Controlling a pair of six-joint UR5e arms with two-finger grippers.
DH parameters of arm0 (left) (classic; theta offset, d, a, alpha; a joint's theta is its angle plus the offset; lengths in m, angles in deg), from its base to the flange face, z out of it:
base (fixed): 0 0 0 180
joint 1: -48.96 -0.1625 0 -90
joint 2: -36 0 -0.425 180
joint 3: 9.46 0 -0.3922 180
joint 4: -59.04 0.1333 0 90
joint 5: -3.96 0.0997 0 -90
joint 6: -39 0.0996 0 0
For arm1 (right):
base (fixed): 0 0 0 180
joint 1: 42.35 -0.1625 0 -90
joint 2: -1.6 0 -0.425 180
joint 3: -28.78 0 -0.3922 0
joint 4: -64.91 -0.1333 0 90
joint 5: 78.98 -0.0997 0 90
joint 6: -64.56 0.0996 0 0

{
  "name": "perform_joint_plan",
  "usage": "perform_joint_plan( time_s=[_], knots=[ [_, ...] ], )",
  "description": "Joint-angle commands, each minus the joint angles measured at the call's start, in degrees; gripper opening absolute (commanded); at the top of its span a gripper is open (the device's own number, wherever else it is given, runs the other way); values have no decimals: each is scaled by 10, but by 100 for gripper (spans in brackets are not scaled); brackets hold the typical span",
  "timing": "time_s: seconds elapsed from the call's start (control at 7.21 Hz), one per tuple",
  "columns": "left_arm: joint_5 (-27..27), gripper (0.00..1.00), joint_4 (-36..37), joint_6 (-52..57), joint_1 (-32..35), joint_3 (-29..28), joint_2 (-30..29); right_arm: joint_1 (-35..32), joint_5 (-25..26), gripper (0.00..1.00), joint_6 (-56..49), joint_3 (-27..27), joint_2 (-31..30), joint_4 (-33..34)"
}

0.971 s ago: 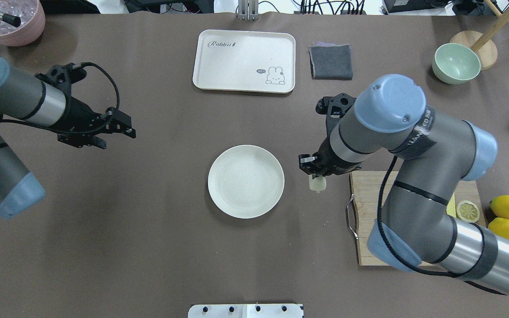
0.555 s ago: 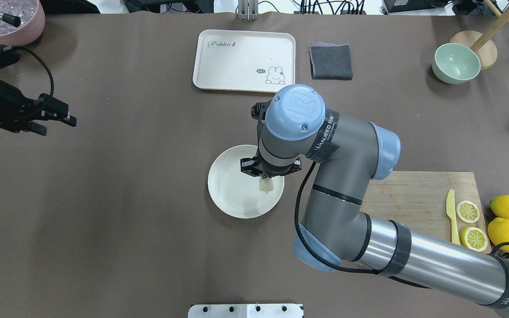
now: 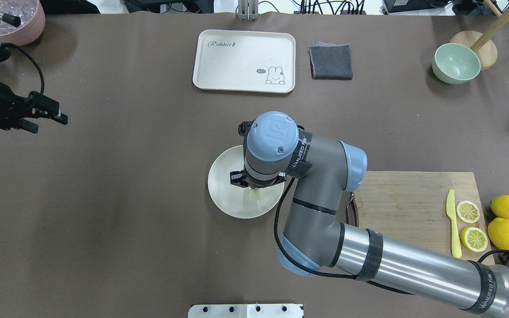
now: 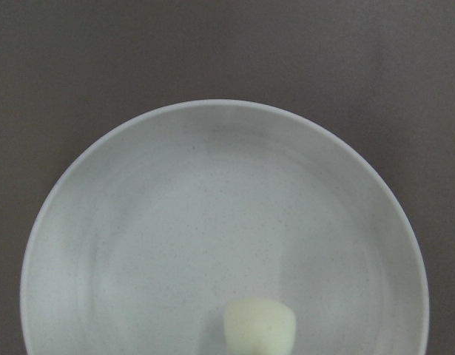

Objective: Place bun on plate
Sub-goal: 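Lower the bun onto the white plate and open the right gripper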

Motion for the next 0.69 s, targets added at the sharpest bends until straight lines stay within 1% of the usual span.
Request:
perform_joint_plan(
  time_s=[0.0, 0.14, 0.55],
  knots=[
    [1, 90, -2, 1, 0, -9, -2, 6, 17, 15, 10, 23, 20, -7],
    [1, 91, -2, 1, 0, -9, -1, 6, 18, 57, 10, 34, 26, -9],
    [1, 92, -2, 0, 0, -10, -1, 6, 25, 74, 10, 35, 25, -9]
  ],
)
